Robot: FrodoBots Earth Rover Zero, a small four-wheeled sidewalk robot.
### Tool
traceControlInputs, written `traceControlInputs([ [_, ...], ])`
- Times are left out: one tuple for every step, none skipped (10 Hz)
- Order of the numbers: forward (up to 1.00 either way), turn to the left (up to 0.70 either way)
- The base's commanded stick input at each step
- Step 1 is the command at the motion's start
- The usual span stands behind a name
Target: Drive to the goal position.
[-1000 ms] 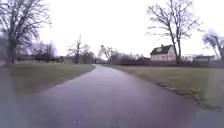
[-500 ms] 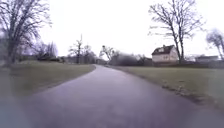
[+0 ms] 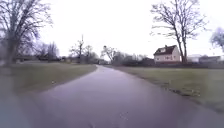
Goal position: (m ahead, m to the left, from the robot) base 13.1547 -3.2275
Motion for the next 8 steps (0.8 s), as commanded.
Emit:
traceControlInputs([
  [1.0, 0.0],
  [1.0, 0.0],
  [1.0, 0.0],
  [1.0, 0.0],
  [1.0, 0.0],
  [1.0, 0.0],
  [1.0, 0.0],
  [1.0, 0.0],
])
